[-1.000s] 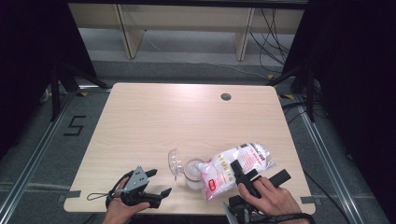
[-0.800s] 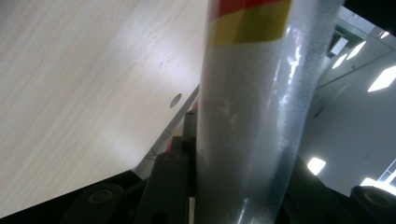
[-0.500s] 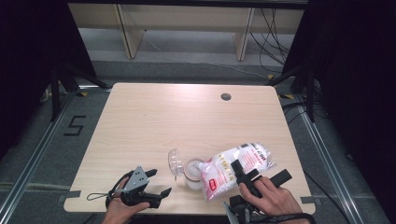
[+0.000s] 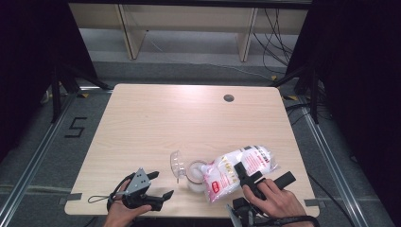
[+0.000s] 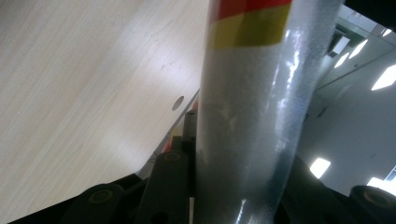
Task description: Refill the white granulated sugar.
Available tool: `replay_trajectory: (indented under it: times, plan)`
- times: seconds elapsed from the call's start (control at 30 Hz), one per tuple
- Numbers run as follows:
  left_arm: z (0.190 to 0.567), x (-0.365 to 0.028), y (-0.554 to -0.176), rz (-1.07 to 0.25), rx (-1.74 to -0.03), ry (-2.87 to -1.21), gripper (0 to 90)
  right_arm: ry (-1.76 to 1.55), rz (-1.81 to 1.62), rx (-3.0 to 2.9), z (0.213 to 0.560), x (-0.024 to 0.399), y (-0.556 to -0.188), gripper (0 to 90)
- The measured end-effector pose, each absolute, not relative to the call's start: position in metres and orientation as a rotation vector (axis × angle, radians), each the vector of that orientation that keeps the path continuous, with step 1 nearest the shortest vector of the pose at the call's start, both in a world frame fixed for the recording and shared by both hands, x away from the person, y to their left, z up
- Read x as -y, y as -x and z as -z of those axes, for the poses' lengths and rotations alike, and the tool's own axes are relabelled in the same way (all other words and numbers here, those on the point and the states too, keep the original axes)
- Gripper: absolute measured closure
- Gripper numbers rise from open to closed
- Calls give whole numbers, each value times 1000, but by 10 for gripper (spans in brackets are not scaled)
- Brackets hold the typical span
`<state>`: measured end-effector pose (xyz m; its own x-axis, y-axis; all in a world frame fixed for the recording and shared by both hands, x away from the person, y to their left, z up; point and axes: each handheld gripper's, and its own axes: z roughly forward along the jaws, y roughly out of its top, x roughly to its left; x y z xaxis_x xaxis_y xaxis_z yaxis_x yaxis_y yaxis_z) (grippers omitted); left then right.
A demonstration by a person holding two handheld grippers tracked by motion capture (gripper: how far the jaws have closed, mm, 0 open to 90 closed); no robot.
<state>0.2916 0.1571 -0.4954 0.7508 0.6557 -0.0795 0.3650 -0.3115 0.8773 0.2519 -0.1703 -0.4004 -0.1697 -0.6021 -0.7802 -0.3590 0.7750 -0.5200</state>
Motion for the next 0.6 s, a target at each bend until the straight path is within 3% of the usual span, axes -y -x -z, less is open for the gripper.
replay_trajectory:
  times: [0.6]
  plan:
    - [495,-157,-292,-361,-775,-1934,158,618,-17,-1886,404,192,-259,771]
